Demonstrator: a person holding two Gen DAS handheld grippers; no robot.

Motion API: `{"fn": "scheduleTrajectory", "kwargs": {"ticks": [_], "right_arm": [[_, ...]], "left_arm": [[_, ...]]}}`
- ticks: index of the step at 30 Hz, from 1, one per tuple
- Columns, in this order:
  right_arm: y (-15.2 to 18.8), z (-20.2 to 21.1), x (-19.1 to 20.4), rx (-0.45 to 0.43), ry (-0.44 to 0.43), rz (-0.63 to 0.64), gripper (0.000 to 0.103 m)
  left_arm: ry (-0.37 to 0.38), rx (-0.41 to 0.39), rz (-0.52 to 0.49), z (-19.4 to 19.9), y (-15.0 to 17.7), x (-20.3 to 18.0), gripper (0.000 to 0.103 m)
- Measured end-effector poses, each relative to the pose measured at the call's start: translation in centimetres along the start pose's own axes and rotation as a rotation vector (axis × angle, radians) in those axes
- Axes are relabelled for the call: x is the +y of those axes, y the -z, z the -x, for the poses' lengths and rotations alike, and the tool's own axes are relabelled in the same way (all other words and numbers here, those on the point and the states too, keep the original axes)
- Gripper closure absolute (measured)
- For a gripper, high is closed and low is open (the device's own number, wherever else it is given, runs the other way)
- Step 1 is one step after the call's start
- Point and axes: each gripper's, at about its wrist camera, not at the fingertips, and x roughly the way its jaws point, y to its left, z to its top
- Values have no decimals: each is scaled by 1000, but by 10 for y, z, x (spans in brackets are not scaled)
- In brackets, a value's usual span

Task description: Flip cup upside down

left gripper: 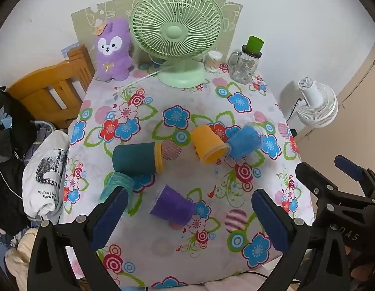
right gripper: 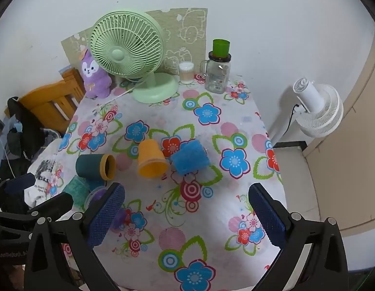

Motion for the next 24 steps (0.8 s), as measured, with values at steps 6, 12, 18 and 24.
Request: {"fn": "scheduleTrajectory", "kwargs": {"ticks": [6, 12, 18, 24], "right_arm": [[2, -1, 0, -4, -14, 1, 0], [3, 2, -8, -19, -20, -2, 0], [3, 6, -8, -32, -27, -1, 0], [2, 7, -7, -32, -27, 10, 0]], "left_arm": [[-12, -29, -12, 5, 1, 1, 0], [-42, -27, -18, 10, -2, 0, 0], [-61, -40, -12, 11, -1, -2, 0], [-63, -43, -11, 12, -1, -2, 0]]}}
